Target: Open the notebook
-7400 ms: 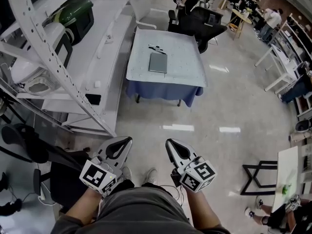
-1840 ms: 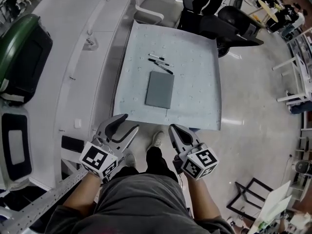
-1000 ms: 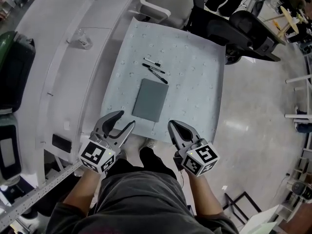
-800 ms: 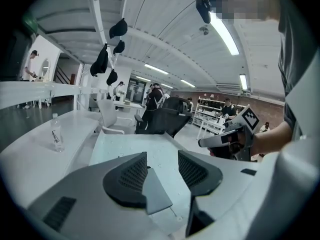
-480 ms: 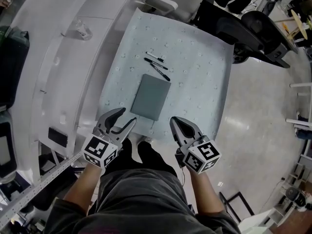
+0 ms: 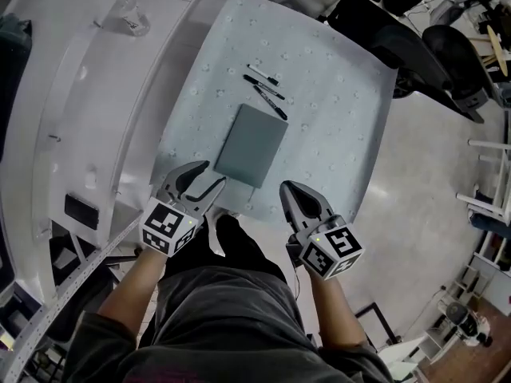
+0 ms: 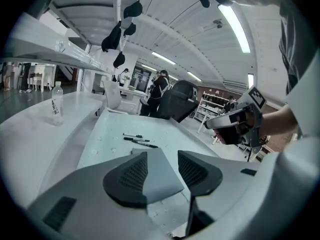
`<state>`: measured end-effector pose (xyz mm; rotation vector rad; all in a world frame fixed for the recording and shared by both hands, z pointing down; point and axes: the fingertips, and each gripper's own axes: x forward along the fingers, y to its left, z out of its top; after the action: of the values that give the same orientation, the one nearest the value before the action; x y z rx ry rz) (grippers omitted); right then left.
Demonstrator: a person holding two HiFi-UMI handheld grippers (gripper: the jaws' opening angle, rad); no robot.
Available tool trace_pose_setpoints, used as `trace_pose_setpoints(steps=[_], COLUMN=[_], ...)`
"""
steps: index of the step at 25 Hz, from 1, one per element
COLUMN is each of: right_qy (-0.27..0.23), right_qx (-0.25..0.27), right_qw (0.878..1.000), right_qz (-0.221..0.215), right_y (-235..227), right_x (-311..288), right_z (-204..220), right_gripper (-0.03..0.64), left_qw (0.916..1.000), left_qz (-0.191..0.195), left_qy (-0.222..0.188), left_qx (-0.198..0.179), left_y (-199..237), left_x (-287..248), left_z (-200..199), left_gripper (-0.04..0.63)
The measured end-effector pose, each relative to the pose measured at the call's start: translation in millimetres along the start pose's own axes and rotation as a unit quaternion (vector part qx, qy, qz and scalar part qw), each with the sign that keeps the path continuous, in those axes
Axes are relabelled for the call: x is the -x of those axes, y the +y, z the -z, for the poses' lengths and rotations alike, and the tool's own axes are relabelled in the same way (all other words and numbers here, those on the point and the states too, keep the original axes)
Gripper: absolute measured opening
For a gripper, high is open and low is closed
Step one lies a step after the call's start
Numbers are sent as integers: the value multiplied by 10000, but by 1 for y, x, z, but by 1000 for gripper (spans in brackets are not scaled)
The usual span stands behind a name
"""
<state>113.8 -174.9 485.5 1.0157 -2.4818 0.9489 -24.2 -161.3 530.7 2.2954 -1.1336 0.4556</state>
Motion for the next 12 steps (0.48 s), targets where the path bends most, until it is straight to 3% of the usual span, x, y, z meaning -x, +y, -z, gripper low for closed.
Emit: trace_pose_setpoints(steps=[12], right_qy=[506], right_qx=[-67], right_qw=[9986], right_qz=[129], right_y=[-1], right_x=[-43], right_z=[24], right_gripper=[3], left_qw=[9978], left_qz=[124], left_qy=[443], left_qx=[487], left_y=[32], left_x=[-36], left_z=[63], left_gripper=[186])
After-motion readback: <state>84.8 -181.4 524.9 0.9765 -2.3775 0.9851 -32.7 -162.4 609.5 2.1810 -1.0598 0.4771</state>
